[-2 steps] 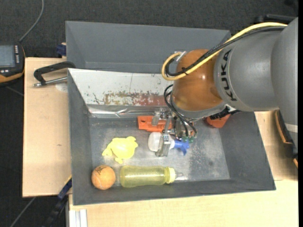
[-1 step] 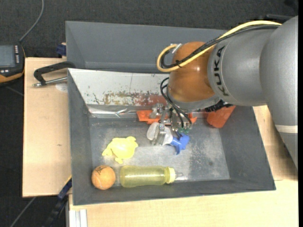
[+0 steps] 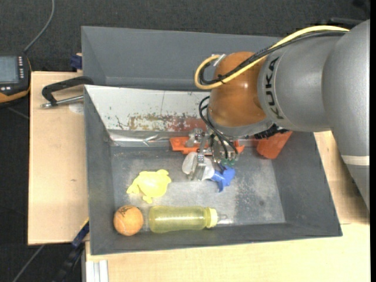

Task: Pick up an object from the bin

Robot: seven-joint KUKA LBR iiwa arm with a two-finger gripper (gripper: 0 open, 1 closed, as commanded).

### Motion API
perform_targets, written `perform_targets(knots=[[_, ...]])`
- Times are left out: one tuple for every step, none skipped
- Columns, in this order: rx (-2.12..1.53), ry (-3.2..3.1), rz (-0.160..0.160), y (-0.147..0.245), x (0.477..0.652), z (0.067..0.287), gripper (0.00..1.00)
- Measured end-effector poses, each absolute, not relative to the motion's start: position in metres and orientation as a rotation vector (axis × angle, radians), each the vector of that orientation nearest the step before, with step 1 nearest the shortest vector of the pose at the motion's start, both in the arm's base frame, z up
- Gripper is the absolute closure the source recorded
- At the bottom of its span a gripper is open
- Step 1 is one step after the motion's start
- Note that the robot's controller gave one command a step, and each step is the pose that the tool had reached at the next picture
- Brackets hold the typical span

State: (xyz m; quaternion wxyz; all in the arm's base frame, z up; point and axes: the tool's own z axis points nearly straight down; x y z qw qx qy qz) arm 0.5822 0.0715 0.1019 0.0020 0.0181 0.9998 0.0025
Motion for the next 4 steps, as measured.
perform_targets(knots=[[0.015, 3.144, 0.01, 0.066, 0.591, 0.104, 1.0], [0.003, 3.151, 0.012, 0.063, 0.595, 0.079, 1.0], [0.022, 3.143, 0.011, 0.062, 0.594, 0.101, 1.0], [0.024, 3.135, 0.014, 0.061, 0.598, 0.111, 1.0]])
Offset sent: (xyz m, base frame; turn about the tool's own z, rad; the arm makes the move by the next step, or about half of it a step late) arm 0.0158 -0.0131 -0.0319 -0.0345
